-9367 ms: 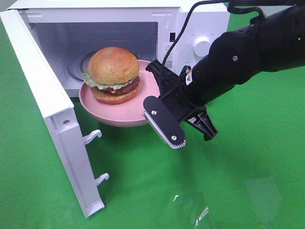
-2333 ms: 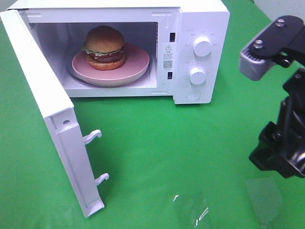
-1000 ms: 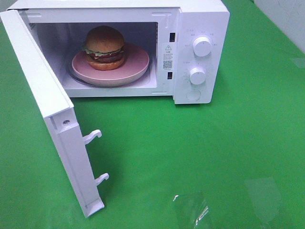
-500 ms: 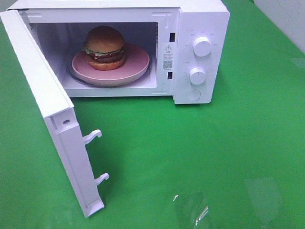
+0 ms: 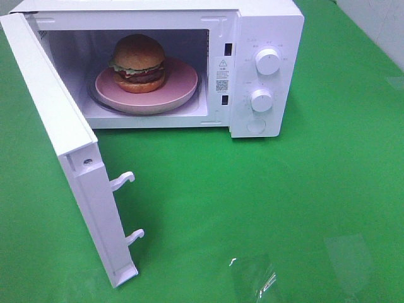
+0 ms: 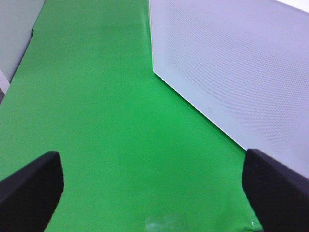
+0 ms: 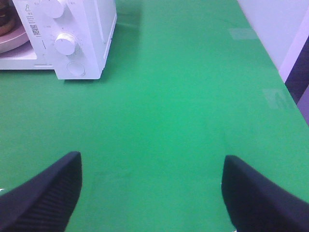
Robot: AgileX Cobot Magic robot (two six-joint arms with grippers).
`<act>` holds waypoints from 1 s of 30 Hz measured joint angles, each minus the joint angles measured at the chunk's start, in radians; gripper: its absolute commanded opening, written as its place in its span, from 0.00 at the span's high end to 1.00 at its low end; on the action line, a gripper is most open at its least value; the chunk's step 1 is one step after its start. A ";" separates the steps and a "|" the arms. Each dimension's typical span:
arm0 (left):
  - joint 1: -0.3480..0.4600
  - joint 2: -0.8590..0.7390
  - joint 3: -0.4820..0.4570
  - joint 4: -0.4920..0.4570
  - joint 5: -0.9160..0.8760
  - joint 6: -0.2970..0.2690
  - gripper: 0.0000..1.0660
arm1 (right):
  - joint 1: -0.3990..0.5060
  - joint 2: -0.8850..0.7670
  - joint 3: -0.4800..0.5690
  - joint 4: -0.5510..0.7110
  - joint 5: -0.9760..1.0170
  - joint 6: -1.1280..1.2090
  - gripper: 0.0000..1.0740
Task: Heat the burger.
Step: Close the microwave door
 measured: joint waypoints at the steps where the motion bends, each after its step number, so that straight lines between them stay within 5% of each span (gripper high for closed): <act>1: 0.000 0.000 0.000 0.000 0.000 0.000 0.13 | 0.000 0.000 0.000 0.000 0.000 0.000 0.29; 30: 0.000 0.000 0.000 0.000 0.000 0.000 0.13 | 0.000 0.000 0.000 0.002 0.000 0.000 0.29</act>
